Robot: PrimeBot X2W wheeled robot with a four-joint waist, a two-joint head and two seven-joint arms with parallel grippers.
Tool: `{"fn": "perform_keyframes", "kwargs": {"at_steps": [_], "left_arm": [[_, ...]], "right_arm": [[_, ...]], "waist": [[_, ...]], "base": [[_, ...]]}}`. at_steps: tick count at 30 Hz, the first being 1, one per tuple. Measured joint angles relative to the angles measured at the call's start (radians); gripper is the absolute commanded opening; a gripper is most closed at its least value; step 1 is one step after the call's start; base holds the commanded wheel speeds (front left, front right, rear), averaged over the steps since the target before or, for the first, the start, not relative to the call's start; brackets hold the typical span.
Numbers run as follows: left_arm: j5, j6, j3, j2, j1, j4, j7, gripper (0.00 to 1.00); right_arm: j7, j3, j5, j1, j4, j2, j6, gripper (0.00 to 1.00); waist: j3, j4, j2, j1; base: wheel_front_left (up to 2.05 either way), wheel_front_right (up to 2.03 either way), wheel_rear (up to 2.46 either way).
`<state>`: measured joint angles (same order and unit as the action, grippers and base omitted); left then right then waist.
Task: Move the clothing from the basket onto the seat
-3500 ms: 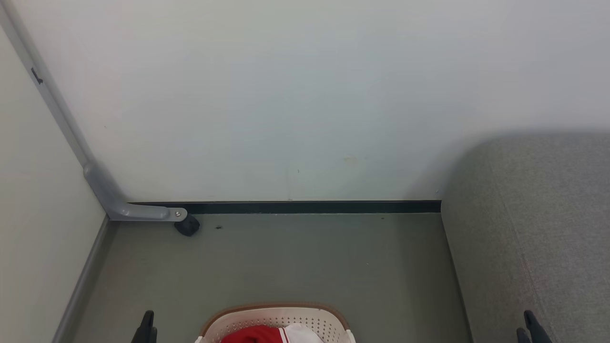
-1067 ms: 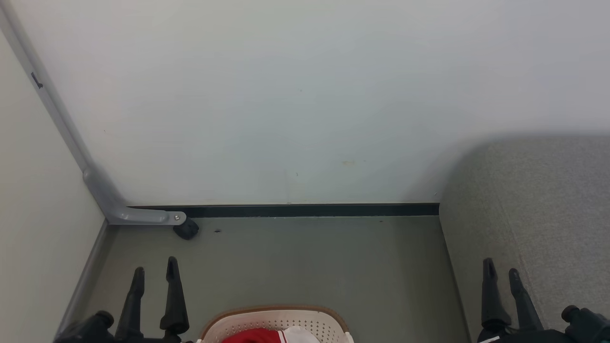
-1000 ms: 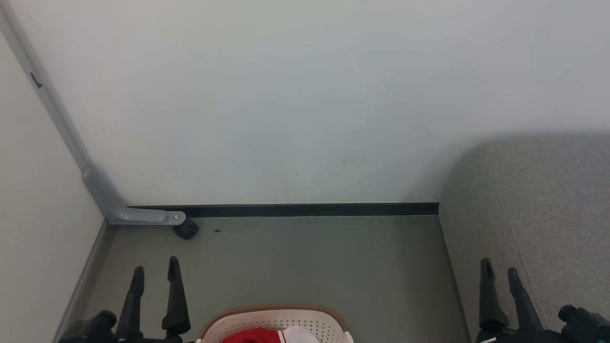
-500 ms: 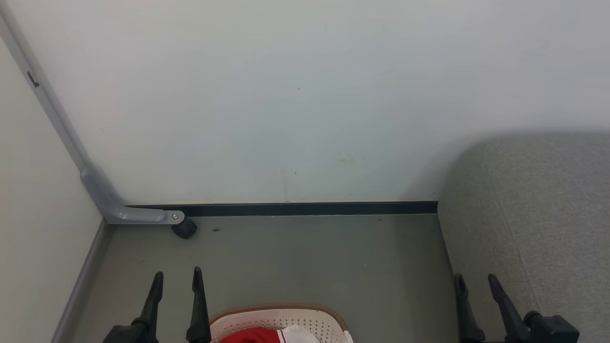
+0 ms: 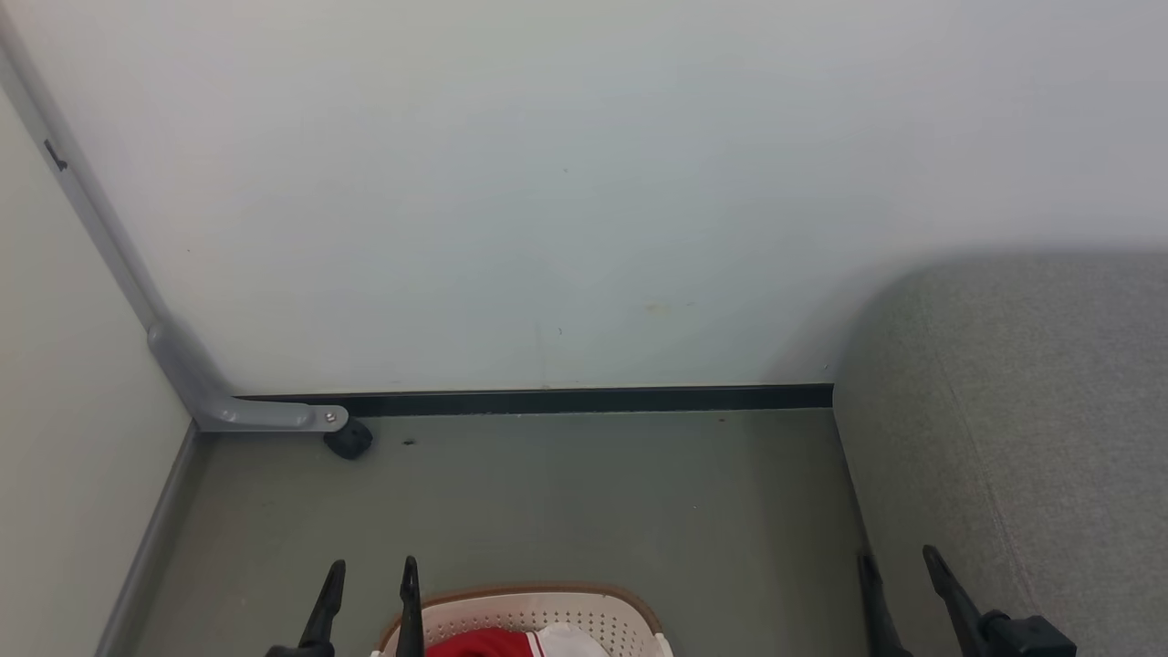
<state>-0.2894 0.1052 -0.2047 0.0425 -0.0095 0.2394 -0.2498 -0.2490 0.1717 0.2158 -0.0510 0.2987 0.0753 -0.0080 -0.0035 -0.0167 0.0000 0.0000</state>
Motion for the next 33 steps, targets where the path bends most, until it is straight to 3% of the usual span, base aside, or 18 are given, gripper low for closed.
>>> {"fn": "perform_keyframes", "kwargs": {"at_steps": [33], "left_arm": [[-0.034,-0.009,-0.016,0.001,-0.003,0.108,0.0,1.0]], "right_arm": [[0.0,-0.009,0.03,-0.021,0.085,-0.013,0.008,1.0]], "waist": [[-0.022,-0.001,0.0,0.0]], "base": [[0.0,0.0,0.0]]}}
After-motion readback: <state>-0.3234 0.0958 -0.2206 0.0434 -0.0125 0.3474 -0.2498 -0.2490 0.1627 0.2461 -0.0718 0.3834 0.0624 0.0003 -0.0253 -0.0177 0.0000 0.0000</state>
